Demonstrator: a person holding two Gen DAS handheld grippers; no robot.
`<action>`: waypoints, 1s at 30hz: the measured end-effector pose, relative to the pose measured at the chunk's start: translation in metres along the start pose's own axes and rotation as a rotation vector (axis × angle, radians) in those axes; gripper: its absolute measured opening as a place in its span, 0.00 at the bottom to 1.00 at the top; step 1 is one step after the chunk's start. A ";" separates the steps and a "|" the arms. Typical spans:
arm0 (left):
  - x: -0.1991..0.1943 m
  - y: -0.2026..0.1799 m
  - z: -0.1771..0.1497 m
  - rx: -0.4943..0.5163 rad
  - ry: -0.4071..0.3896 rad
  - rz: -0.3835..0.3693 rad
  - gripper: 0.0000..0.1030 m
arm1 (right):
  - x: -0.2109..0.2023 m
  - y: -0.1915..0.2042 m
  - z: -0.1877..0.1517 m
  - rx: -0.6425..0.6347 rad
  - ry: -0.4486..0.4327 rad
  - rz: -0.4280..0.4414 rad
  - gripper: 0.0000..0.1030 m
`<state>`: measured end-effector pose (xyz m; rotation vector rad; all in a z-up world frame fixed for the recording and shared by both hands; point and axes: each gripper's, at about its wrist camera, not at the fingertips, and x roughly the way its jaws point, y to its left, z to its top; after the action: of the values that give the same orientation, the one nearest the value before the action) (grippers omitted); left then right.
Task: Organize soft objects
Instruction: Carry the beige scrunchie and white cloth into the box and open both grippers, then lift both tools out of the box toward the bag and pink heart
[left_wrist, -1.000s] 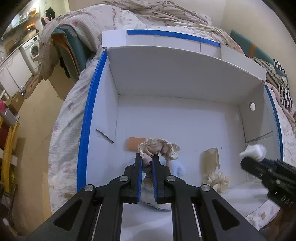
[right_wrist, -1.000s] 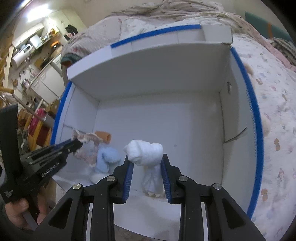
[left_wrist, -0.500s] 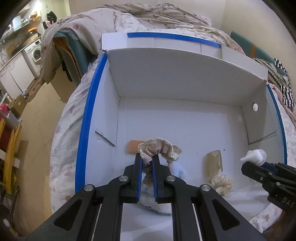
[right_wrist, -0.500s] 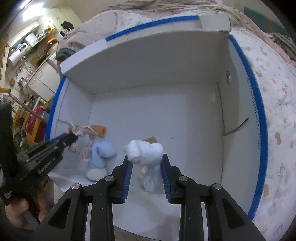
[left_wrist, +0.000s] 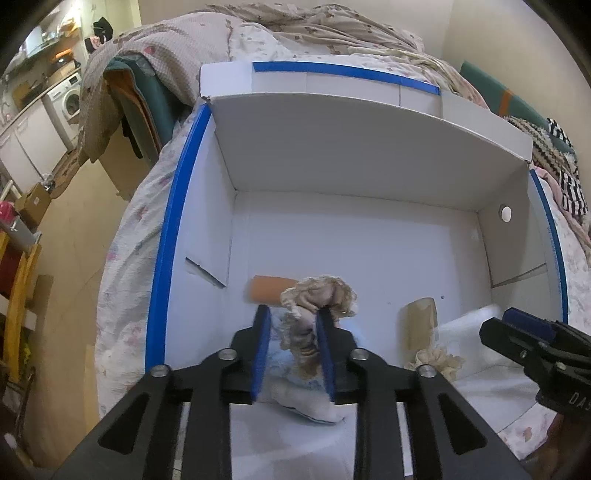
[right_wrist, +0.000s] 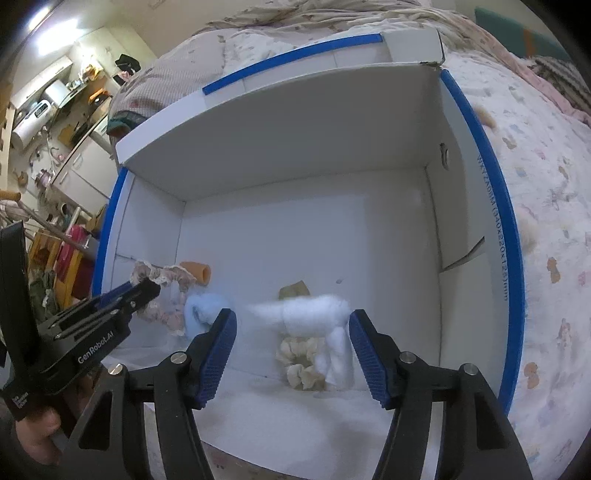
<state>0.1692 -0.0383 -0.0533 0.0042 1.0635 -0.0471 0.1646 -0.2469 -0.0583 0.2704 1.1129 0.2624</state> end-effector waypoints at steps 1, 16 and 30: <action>0.000 -0.001 0.000 0.003 -0.003 0.003 0.33 | 0.000 -0.001 0.000 0.005 -0.001 -0.001 0.65; -0.012 -0.004 0.001 0.003 -0.050 0.040 0.63 | -0.016 0.005 0.002 -0.008 -0.085 0.001 1.00; -0.018 -0.004 0.001 -0.004 -0.062 0.065 0.64 | -0.017 0.001 0.004 -0.006 -0.093 -0.014 1.00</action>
<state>0.1613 -0.0417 -0.0369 0.0335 1.0012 0.0132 0.1609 -0.2518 -0.0417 0.2670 1.0213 0.2384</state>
